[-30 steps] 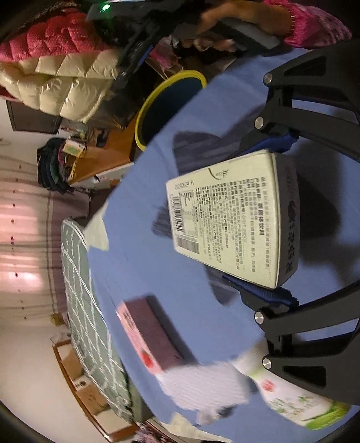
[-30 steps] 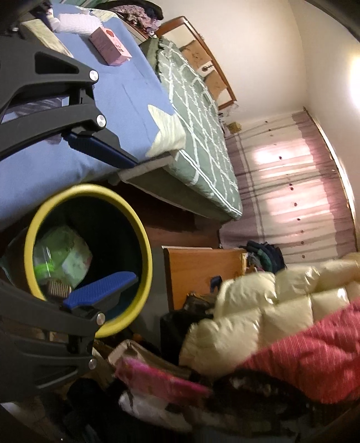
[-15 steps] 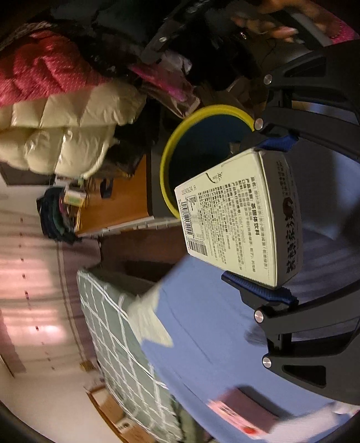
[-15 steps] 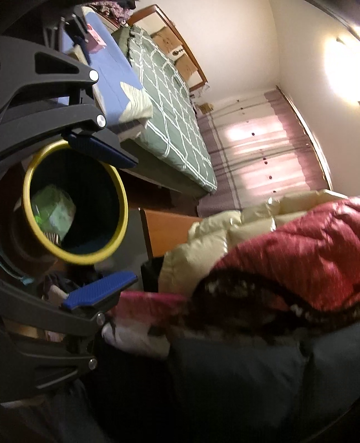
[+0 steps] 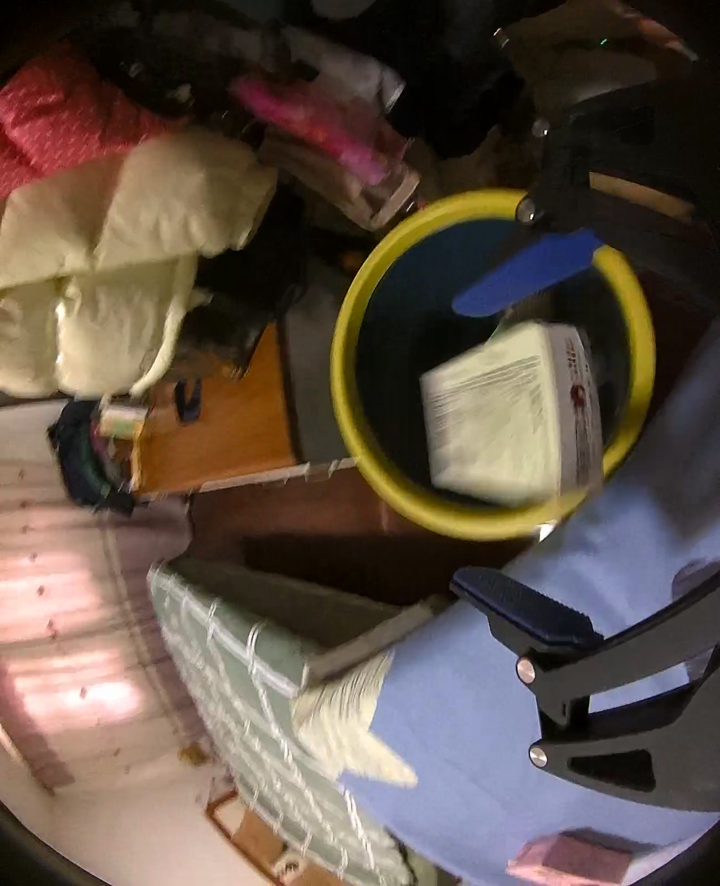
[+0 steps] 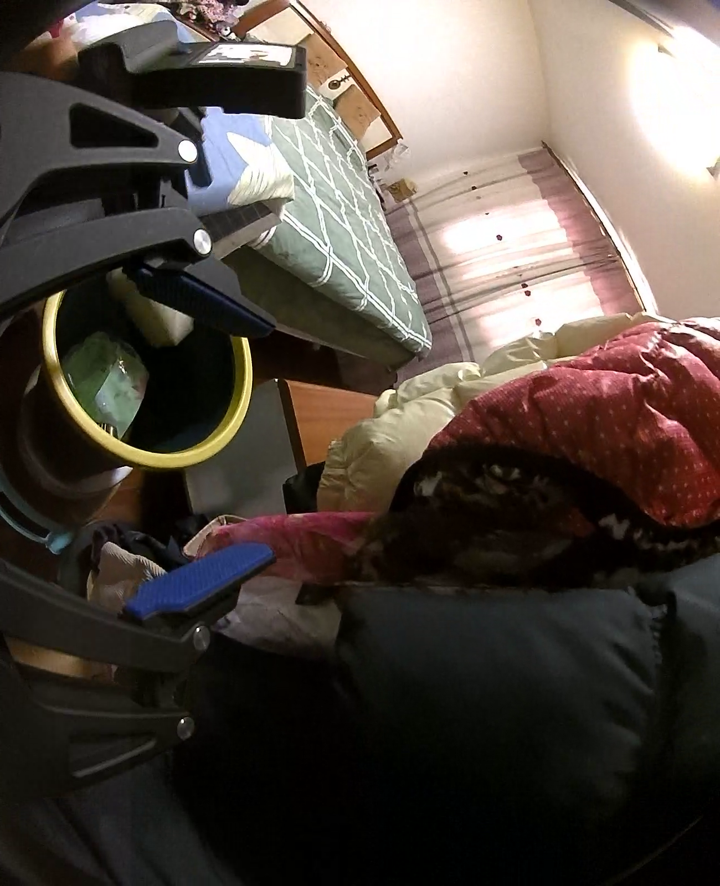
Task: Collect trash
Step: 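Carry the paper carton into the yellow bin and open the left gripper, then grasp the white foam net with the right gripper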
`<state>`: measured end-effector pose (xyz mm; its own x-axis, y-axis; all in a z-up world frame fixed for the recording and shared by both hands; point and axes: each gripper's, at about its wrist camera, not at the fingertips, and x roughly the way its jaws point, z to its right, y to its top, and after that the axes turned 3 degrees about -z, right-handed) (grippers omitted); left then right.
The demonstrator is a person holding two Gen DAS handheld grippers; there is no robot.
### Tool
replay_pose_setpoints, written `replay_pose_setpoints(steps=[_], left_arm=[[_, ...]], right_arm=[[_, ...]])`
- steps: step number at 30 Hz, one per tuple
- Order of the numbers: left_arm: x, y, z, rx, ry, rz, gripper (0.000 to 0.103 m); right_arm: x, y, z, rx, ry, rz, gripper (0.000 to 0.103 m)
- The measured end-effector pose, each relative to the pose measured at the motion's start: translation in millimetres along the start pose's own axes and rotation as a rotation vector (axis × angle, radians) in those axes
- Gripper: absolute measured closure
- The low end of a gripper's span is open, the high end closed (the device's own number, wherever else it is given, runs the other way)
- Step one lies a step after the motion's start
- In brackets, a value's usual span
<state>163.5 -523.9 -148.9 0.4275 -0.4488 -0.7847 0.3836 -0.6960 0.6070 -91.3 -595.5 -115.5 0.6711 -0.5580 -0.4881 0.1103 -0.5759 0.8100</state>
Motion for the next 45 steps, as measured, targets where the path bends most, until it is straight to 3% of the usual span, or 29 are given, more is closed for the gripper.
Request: replay_pose_setpoints(steps=[6,9,13,18,22,29,33,39,45], left_arm=[[-67,-25,-52,-0.130,0.034,0.117,0.009],[-114,-49,-90,-0.198,0.111,0.199,0.007],[-180,-96,-155,-0.322,0.246,0.295,0.005],[-244,-153,-228,-0.465,0.412,0.363,0.005],[-286,-210,-292,-0.593,0.586,0.394,0.005],[-308,-303,-381,-0.810,0.815,0.373,0.005],[-310,-343,-412,-0.930,0.879,0.337,0.005],[-312,-363,-417,-0.961,0.959,0.310,0.005],[-303,-357,-409,-0.955,0.967,0.298,0.005]], right_arm=[[6,-7,-18,-0.028,0.037,-0.029,0.030],[11,-14,-42,-0.063,0.092,-0.066,0.030],[13,-24,-81,-0.130,0.152,-0.096,0.030],[9,-38,-142,-0.229,0.237,-0.117,0.030],[6,-48,-189,-0.288,0.335,-0.160,0.030],[-6,-73,-280,-0.434,0.482,-0.215,0.030],[-10,-91,-334,-0.529,0.573,-0.277,0.030],[-21,-123,-411,-0.665,0.702,-0.362,0.030],[-26,-156,-476,-0.798,0.795,-0.482,0.030]])
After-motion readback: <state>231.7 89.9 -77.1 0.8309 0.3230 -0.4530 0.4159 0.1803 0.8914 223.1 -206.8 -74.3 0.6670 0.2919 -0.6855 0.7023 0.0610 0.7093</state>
